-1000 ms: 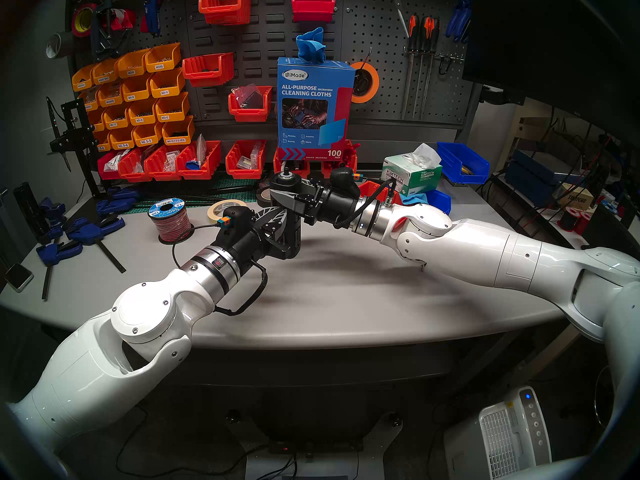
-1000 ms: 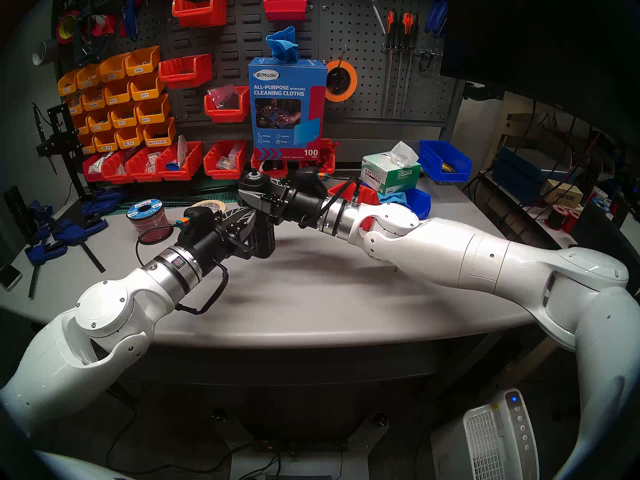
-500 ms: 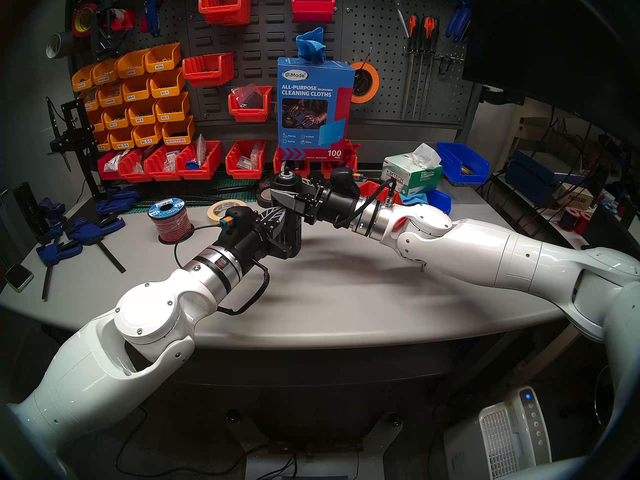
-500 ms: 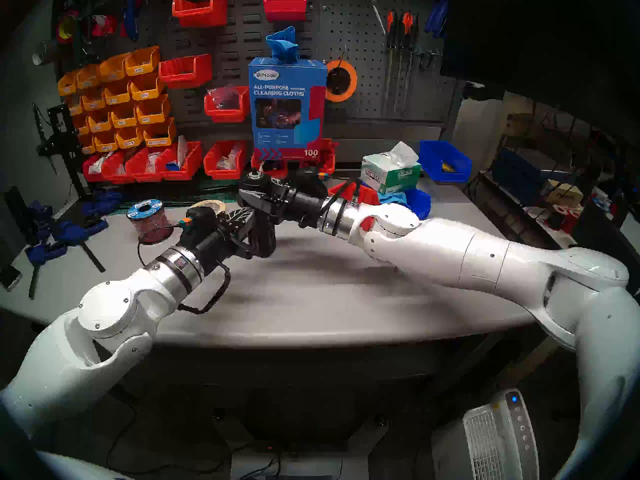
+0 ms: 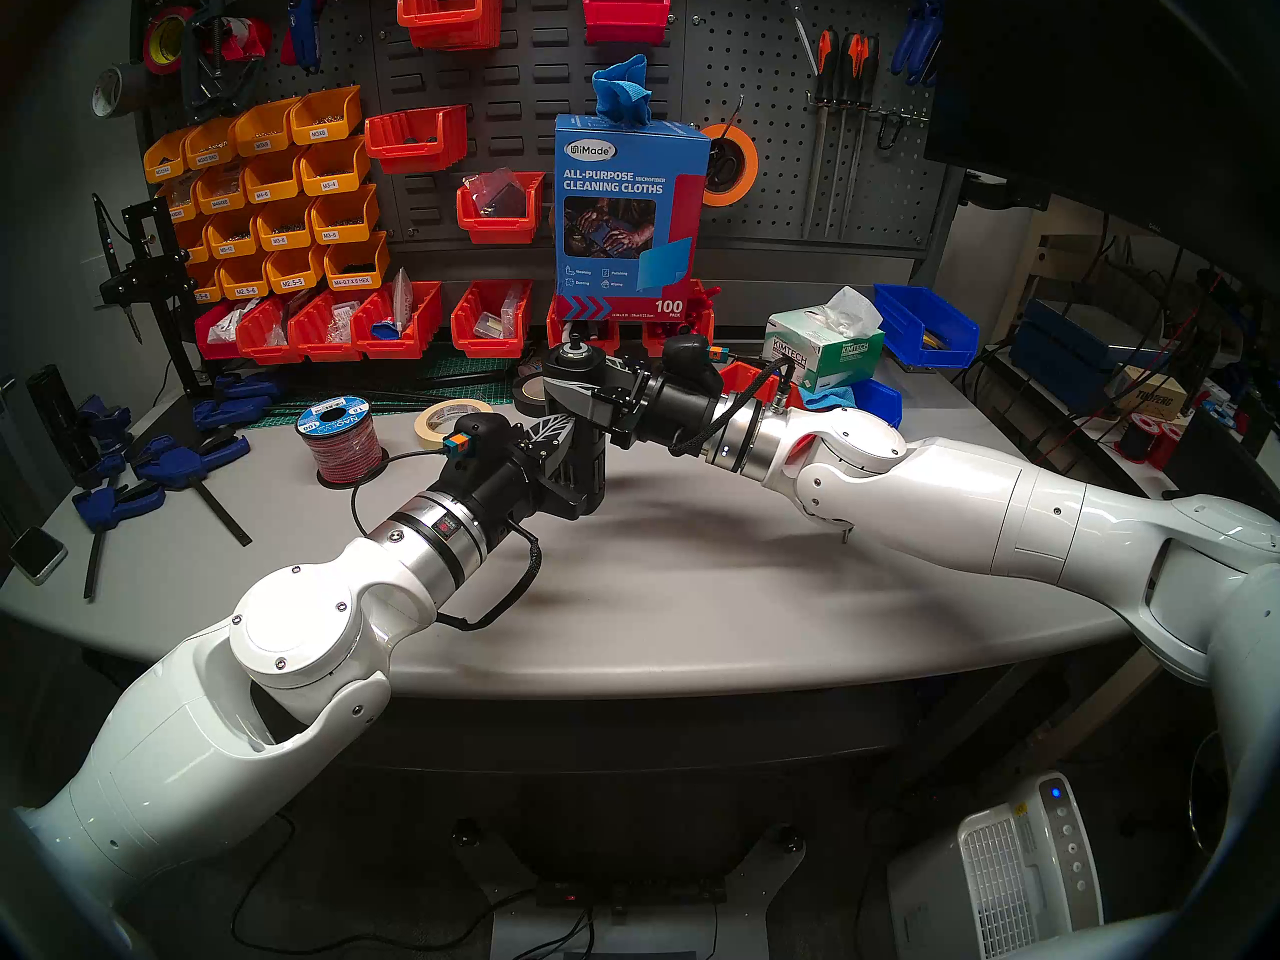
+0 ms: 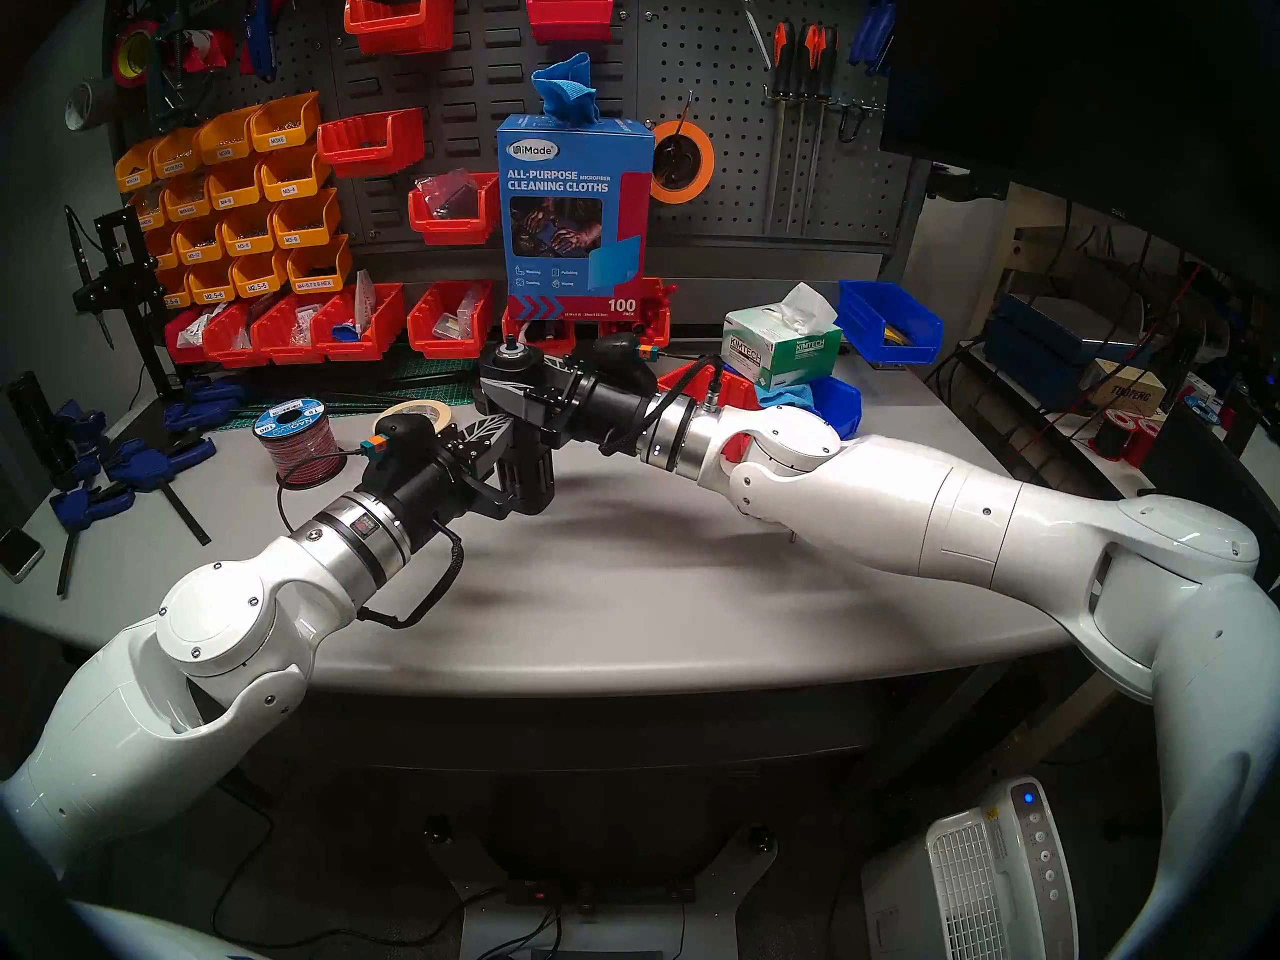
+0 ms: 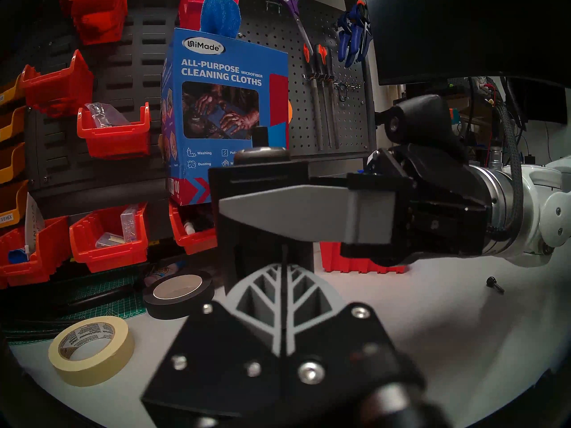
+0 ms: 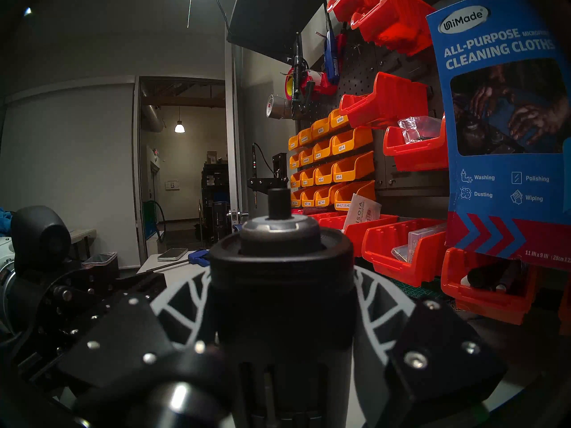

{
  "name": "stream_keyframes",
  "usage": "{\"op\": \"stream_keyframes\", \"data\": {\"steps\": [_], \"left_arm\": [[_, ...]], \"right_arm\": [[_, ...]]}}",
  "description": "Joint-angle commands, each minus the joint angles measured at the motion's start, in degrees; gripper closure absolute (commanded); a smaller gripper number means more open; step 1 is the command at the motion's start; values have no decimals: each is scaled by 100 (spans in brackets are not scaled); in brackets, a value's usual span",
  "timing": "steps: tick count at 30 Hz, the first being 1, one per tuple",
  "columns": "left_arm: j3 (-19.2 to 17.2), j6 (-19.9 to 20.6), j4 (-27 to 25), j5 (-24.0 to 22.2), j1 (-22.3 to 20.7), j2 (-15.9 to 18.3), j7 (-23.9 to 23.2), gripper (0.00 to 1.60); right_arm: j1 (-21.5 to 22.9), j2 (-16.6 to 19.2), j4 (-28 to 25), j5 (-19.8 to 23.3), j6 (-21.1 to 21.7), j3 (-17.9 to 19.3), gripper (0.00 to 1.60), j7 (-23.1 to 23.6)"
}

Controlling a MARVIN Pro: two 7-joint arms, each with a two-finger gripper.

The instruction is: Pick a screwdriver bit and insert it into the screwdriver

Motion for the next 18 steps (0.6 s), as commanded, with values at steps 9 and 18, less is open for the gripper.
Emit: {"op": "stream_keyframes", "data": {"steps": [9,18], "left_arm": [[-318,-120,-260,-117,210,99,31,160],[-504,-215,-353,-228,459,179,69,160]], "right_arm": [[261,-2,-166,10,-143,255,111,7],[280,7,-152,23,-146,274,111,-2]]}}
